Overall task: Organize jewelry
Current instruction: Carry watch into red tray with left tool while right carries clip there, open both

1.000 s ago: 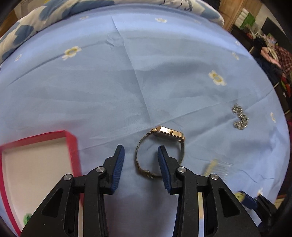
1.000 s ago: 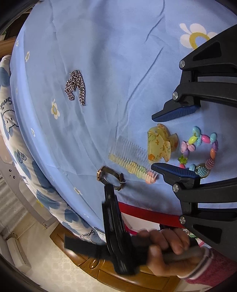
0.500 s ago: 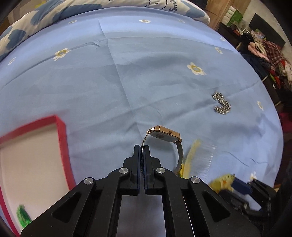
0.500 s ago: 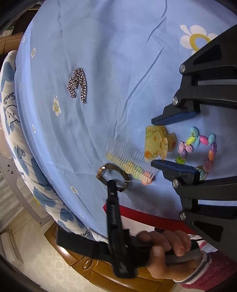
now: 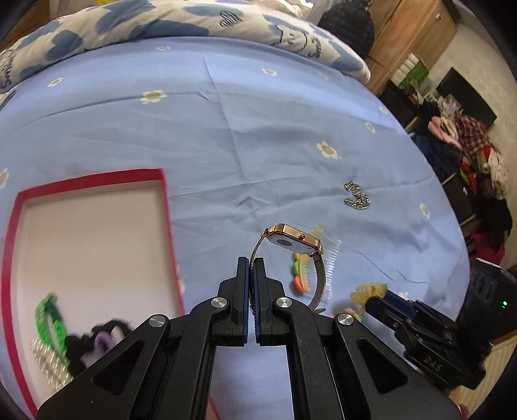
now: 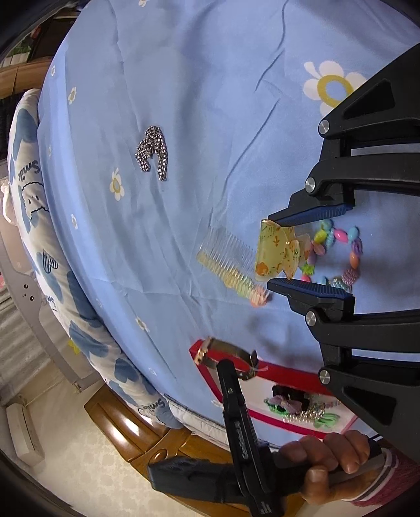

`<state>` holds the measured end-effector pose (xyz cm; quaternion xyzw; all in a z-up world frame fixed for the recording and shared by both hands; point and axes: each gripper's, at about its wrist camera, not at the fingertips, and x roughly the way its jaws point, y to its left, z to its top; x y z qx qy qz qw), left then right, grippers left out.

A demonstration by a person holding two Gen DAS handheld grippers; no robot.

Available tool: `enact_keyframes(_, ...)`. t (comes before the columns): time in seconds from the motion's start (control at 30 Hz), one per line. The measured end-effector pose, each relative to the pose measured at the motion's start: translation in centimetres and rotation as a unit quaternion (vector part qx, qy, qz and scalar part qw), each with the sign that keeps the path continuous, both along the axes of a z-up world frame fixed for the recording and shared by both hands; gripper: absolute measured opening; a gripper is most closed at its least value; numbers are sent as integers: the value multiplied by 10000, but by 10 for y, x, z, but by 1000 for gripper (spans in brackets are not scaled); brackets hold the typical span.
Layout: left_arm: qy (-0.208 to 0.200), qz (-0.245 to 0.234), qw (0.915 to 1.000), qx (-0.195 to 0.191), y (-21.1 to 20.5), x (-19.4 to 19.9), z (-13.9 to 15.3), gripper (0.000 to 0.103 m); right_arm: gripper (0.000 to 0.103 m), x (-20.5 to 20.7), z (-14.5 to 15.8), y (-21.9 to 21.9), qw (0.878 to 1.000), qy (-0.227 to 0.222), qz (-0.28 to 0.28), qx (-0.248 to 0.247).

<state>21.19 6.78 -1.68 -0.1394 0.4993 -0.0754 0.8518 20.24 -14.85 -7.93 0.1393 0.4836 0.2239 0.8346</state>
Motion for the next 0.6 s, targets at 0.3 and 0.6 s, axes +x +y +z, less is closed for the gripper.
enact_keyframes(0.3, -27, 561, 9984, -88, 42, -47, 5, 1, 33, -11, 14, 32, 9993, -109, 358, 94)
enact_keyframes(0.6, -47, 1100, 9938, -129, 88, -75, 6, 1, 33, -17, 24, 80, 9960, -179, 862, 139)
